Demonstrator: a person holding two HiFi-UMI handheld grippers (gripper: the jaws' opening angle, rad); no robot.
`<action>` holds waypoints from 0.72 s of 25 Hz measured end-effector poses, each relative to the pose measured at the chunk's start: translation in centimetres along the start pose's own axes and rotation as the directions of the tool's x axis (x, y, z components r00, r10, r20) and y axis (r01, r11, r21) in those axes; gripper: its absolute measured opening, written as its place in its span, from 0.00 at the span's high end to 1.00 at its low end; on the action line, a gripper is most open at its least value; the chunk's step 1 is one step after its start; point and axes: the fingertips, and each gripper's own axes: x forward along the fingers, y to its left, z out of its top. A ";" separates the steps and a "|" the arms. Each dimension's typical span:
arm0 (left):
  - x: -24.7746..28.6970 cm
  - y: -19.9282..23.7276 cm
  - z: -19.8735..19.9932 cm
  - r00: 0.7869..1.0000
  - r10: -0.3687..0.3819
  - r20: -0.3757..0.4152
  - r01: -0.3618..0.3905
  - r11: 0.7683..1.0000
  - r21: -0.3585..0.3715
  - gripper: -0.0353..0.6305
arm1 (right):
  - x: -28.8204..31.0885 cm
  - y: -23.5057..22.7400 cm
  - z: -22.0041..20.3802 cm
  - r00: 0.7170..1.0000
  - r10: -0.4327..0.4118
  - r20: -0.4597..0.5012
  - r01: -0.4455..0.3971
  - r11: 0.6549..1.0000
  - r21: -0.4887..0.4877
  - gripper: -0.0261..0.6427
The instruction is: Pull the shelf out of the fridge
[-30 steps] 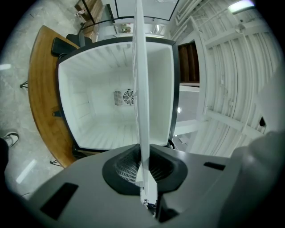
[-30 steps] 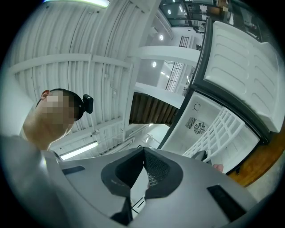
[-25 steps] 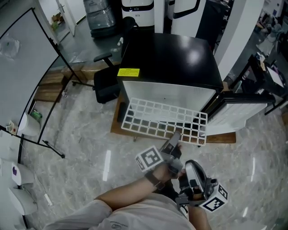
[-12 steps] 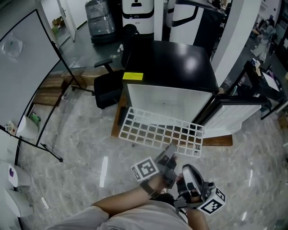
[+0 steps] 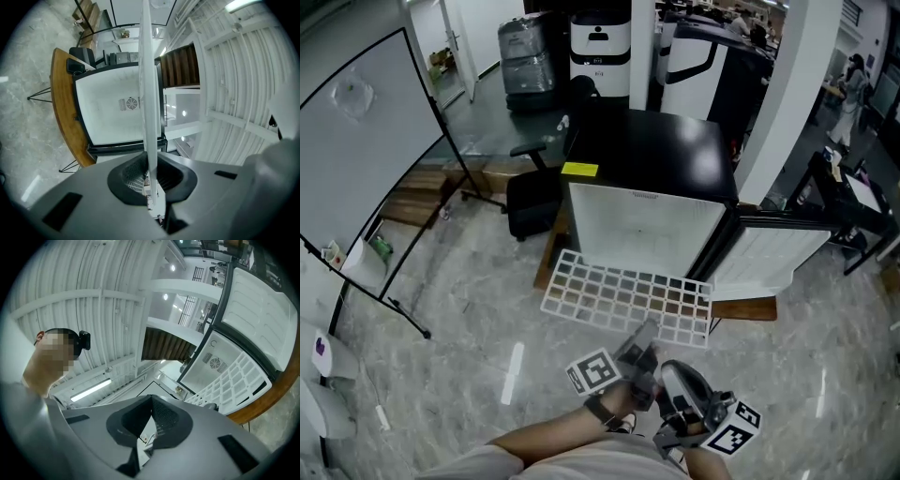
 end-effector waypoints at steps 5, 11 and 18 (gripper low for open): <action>-1.4 -1.1 -2.2 1.000 -0.007 0.029 0.006 1.000 0.018 0.92 | -2.6 1.7 -0.1 0.999 0.040 -0.029 -0.040 0.999 -0.006 0.94; -2.8 -1.7 -4.2 0.999 -0.010 0.042 0.010 1.000 0.018 0.92 | -4.9 2.9 -0.9 0.997 0.059 -0.054 -0.060 0.998 -0.019 0.95; -3.3 -1.9 -5.8 0.999 -0.006 0.049 0.005 0.999 0.032 0.92 | -6.4 3.5 -0.8 0.995 0.072 -0.070 -0.074 0.997 -0.030 0.95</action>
